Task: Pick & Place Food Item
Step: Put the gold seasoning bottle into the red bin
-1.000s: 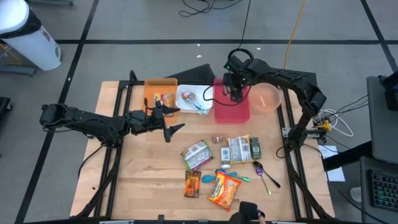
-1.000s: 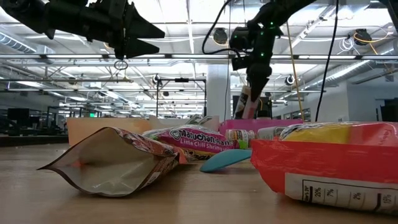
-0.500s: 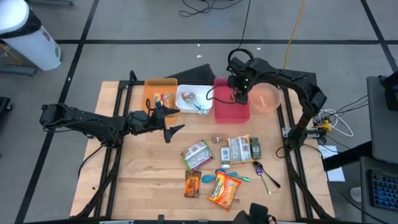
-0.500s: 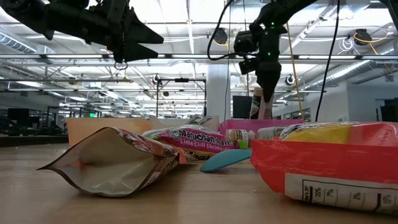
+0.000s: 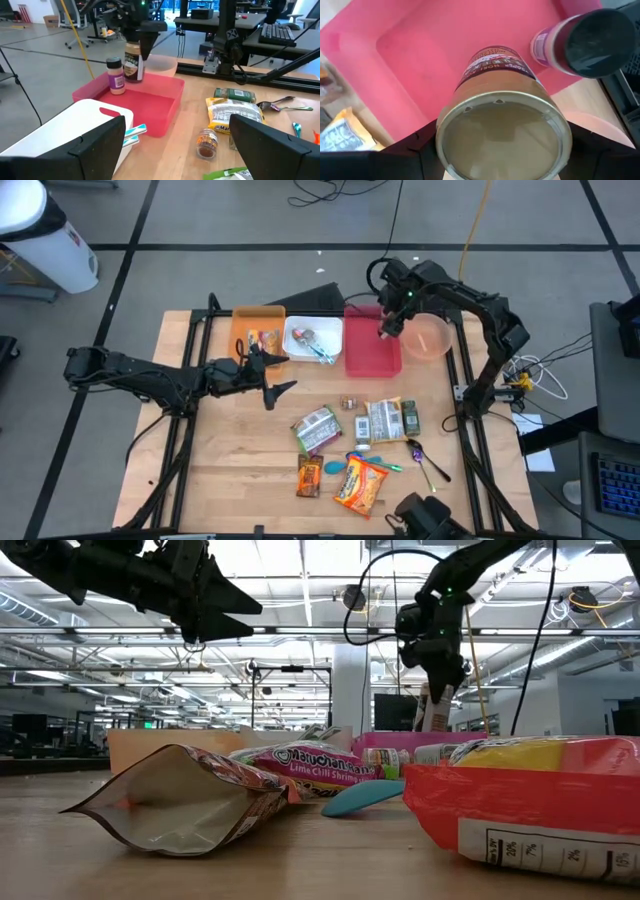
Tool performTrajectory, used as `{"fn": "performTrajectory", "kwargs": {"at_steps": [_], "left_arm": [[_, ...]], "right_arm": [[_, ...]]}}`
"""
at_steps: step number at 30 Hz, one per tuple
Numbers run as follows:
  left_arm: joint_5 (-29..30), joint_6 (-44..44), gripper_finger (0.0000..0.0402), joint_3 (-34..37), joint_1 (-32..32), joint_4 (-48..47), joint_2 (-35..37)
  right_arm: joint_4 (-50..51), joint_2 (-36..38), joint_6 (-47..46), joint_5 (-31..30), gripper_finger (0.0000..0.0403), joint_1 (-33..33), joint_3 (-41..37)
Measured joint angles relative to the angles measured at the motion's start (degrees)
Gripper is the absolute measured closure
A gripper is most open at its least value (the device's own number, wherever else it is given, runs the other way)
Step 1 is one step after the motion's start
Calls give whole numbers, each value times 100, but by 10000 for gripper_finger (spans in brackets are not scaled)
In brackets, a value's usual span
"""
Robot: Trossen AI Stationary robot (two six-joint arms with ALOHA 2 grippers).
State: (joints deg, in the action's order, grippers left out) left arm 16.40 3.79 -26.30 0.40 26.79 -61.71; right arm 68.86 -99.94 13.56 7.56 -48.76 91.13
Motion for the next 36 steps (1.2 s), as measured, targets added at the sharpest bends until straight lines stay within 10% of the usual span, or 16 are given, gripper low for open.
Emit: {"fn": "performTrajectory", "kwargs": {"at_steps": [36], "left_arm": [[7, -31, 36, 0, 0, 42, 0]], "right_arm": [[-287, -522, 67, -757, 134, 458, -91]]}}
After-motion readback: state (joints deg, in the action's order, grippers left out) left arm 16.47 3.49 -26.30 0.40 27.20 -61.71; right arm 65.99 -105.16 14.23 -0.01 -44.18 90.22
